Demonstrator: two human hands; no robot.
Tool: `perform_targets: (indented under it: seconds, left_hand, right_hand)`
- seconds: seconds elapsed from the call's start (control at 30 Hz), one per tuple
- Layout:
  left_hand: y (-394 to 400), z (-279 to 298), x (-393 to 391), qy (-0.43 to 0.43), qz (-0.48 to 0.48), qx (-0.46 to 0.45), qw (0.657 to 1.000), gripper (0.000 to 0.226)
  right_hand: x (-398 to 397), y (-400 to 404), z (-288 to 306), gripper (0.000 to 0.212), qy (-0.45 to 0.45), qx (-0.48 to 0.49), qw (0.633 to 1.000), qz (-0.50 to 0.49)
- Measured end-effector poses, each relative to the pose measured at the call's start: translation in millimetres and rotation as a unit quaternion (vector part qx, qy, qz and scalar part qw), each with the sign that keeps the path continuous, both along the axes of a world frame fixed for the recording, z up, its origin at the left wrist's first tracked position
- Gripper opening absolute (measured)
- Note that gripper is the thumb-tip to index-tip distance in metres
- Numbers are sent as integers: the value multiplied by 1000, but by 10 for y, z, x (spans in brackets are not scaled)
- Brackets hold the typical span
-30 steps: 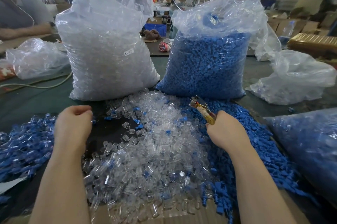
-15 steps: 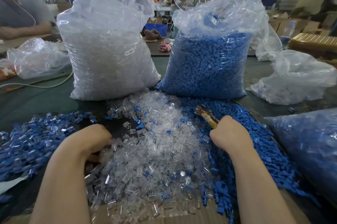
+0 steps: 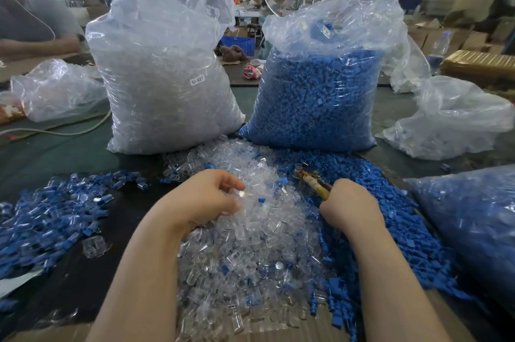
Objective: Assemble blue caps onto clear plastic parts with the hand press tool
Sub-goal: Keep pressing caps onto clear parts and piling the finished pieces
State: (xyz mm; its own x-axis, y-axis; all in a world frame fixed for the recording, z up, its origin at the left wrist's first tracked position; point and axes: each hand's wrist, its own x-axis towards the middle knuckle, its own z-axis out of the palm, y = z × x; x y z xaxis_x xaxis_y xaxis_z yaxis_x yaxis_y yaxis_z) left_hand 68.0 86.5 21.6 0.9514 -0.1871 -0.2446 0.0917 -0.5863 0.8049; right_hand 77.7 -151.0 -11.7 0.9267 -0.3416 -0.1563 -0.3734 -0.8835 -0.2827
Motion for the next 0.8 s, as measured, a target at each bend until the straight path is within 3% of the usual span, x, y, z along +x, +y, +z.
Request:
perform_targets:
  seconds: [0.23,0.53,0.8]
  left_hand:
    - [-161,-18,-6,-40,-10,5,999,46]
    - [-220,-93,39,-93,17,21,995,37]
    - [-212,-131,57,-102,33,-1,994,26]
  right_hand:
    - [8,-9,-33,13,-14,-2,1000,0]
    - [17,-15,-17,27,-45,-1,999,-20]
    - [44,-8,-9,25,-129,63,990,-3]
